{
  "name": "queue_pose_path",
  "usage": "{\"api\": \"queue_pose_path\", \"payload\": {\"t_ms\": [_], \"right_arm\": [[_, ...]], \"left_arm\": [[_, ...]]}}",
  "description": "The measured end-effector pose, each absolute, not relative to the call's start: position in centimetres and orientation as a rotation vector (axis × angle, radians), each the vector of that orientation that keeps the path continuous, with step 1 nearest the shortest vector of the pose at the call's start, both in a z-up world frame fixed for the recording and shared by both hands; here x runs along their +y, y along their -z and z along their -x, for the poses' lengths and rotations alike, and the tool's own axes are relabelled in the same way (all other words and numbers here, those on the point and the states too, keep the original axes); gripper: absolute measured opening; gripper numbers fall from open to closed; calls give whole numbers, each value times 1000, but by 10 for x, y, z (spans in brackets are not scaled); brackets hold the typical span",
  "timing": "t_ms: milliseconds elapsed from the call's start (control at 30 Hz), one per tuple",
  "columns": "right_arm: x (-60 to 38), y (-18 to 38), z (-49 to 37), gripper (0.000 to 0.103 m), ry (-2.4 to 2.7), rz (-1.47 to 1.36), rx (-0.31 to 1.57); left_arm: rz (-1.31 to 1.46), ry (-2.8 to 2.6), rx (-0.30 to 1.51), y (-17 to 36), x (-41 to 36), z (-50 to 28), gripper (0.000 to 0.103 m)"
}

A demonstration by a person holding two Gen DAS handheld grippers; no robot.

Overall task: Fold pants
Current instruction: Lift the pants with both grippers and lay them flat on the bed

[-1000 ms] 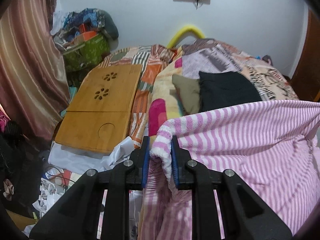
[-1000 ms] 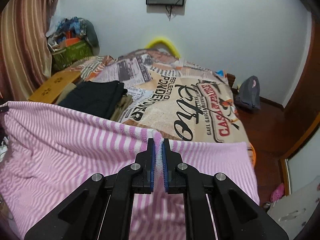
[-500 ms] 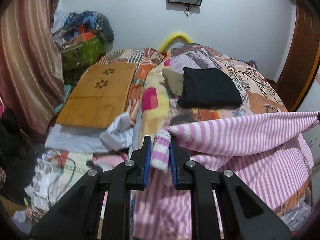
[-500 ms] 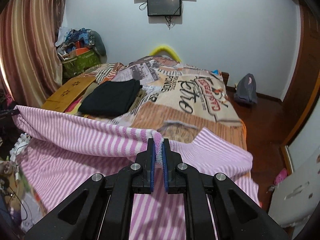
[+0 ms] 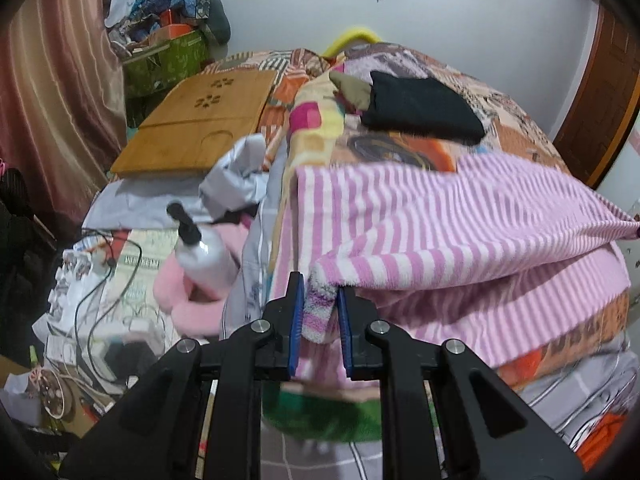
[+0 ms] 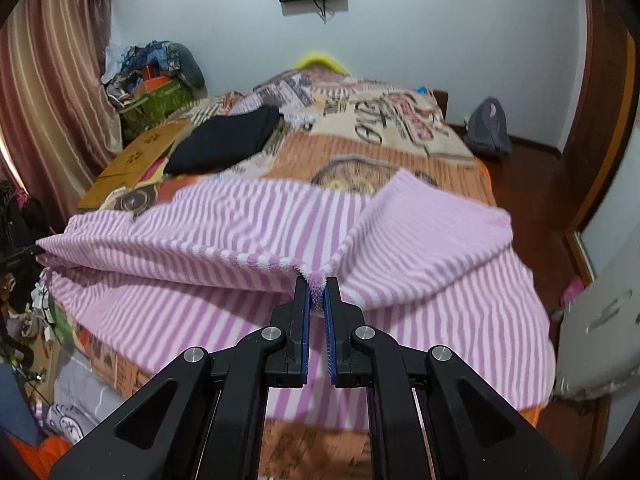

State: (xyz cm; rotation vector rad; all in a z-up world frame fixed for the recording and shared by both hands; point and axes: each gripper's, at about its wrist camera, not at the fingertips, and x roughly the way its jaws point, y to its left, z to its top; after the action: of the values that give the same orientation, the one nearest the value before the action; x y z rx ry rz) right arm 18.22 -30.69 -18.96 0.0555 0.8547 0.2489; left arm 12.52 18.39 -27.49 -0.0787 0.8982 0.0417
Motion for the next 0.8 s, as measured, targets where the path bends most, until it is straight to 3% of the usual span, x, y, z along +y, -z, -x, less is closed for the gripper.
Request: {"api": "queue_pose_path", "payload": {"t_ms": [467,800], "right_arm": [[-310,235,-159,6,-260,-87,994],[-336,214,-152,7,-191,-89,960]], "left_arm": [[104,-95,978,283,176,-101,23],[152,-184,906,234,187,-108,23]]}}
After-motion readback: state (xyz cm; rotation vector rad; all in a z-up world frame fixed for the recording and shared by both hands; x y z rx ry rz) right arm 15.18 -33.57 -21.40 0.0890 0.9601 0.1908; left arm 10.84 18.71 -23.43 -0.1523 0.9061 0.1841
